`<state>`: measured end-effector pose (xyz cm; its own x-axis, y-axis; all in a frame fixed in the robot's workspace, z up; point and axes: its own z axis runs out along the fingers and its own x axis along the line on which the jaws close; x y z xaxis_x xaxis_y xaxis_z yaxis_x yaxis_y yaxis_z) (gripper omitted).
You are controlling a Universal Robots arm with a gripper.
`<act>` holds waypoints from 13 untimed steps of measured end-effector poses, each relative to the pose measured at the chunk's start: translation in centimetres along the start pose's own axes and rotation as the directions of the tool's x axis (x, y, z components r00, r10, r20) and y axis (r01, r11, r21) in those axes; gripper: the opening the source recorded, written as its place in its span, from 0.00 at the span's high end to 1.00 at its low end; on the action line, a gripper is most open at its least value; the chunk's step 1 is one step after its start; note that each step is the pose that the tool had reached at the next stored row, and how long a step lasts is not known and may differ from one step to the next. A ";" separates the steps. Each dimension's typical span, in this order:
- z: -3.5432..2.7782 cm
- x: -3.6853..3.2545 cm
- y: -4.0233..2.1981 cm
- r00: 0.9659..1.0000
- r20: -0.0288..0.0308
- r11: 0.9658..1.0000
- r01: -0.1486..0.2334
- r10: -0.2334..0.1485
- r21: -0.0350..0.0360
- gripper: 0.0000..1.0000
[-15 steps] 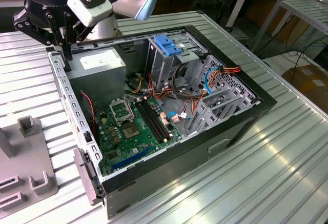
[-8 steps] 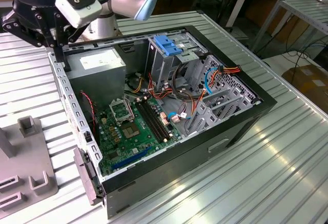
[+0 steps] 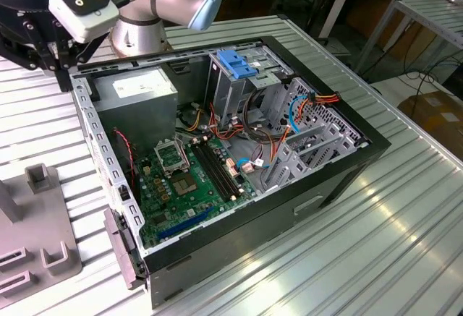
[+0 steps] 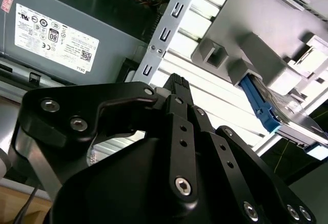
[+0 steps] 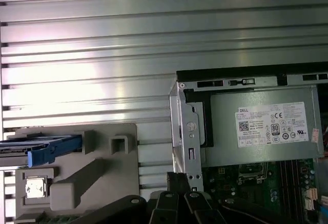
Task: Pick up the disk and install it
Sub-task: 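Reach for the disk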
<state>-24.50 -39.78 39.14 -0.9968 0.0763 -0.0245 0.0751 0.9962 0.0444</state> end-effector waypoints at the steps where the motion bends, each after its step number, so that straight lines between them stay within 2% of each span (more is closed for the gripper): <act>1: -0.01 0.44 -0.03 1.000 0.000 1.000 0.000 0.000 0.000 0.90; 5: -0.05 1.70 -0.12 1.000 0.000 1.000 0.000 0.000 0.000 0.90; 10: -0.08 2.83 -0.21 1.000 0.000 1.000 0.000 0.000 0.000 0.90; 11: -0.10 3.37 -0.25 1.000 0.000 1.000 0.000 0.000 0.000 0.90; 13: -0.11 3.84 -0.29 1.000 0.000 1.000 0.000 0.000 0.000 0.90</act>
<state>-28.35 -39.78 39.14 -0.9968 0.0762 -0.0245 0.0750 0.9962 0.0443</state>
